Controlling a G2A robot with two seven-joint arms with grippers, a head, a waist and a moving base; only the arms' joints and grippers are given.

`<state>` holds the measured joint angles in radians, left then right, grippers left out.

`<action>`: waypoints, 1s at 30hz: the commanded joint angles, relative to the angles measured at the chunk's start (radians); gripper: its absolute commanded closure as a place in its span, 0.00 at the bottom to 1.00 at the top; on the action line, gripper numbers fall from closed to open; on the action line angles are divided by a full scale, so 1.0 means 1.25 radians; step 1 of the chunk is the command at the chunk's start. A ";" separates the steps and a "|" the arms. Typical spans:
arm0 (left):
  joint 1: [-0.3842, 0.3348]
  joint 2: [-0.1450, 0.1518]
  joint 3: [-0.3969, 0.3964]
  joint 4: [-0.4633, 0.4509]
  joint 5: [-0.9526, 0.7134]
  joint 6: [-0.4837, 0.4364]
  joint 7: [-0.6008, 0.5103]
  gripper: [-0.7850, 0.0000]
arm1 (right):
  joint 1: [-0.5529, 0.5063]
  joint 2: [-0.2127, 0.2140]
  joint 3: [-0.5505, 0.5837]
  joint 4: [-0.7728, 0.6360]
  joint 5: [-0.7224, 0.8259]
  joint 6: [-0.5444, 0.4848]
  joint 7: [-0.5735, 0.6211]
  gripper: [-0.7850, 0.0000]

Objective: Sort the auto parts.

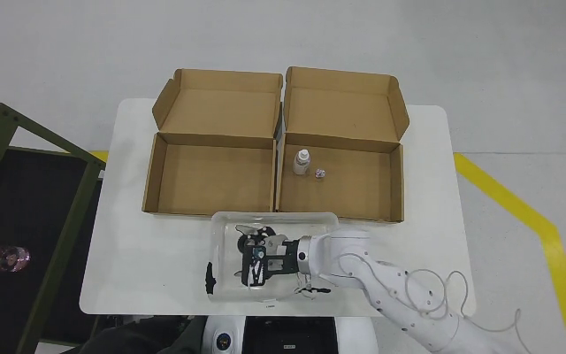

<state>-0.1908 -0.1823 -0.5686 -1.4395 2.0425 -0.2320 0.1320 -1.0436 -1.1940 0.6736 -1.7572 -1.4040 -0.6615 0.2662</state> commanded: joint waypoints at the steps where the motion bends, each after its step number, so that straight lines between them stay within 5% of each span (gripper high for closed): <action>1: 0.000 0.000 0.000 0.000 0.000 0.000 0.000 0.00 | 0.005 -0.003 -0.003 0.009 -0.006 0.003 0.003 0.26; 9: 0.000 0.000 0.000 0.000 0.000 0.000 0.000 0.00 | 0.021 -0.011 -0.007 0.050 -0.027 0.007 0.005 0.26; 20: 0.000 0.000 0.000 0.000 0.000 0.000 0.000 0.00 | 0.040 -0.025 -0.020 0.095 -0.037 0.012 0.005 0.49; 30: 0.000 0.000 0.000 0.000 0.000 0.000 0.000 0.00 | 0.052 -0.039 -0.036 0.130 -0.046 0.012 0.002 0.51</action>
<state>-0.1908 -0.1823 -0.5686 -1.4395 2.0425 -0.2320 0.1320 -0.9798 -1.2418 0.6305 -1.5976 -1.4620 -0.6454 0.2698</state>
